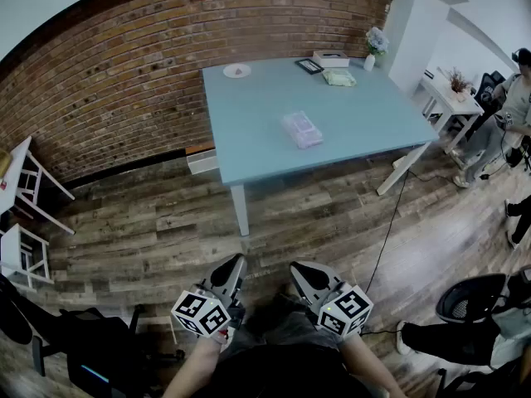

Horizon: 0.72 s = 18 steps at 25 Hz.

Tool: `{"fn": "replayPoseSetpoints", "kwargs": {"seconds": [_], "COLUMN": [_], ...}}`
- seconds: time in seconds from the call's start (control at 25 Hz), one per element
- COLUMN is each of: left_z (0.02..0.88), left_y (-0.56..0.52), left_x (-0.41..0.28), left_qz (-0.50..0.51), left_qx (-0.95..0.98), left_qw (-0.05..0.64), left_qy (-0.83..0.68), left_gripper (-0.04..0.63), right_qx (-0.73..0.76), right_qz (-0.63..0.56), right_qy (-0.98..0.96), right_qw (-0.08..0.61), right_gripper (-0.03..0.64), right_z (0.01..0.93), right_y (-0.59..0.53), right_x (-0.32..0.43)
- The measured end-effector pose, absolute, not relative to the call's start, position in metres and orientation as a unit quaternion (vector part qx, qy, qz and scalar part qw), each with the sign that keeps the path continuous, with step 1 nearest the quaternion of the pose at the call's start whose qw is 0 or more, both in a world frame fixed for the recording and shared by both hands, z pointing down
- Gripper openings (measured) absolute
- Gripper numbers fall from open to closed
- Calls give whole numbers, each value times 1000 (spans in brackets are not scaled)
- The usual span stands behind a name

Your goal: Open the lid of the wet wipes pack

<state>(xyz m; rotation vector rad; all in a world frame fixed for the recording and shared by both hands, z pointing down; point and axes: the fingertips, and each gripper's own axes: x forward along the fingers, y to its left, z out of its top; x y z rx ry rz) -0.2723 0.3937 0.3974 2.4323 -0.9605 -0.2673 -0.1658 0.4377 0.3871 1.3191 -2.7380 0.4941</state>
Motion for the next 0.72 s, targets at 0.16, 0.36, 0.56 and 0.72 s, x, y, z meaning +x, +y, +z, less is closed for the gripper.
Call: {"fn": "replayPoseSetpoints", "kwargs": {"seconds": [0.16, 0.36, 0.56, 0.72], "left_z": [392, 388, 395, 402], "left_y": [352, 308, 274, 250], "left_x": [-237, -198, -161, -133], "left_qz": [-98, -93, -83, -77], "left_qx": [899, 901, 898, 896], "left_qw": [249, 250, 259, 260], "left_qy": [-348, -343, -345, -352], "left_gripper": [11, 11, 11, 11], "right_qx": [428, 428, 422, 412], "right_qz": [149, 161, 173, 174], "right_qy": [-890, -889, -890, -894], "right_qw": [39, 31, 27, 29], "right_gripper": [19, 18, 18, 19], "right_z": [382, 382, 388, 390], "right_y": [399, 355, 323, 305], "right_x": [-137, -101, -69, -46]}}
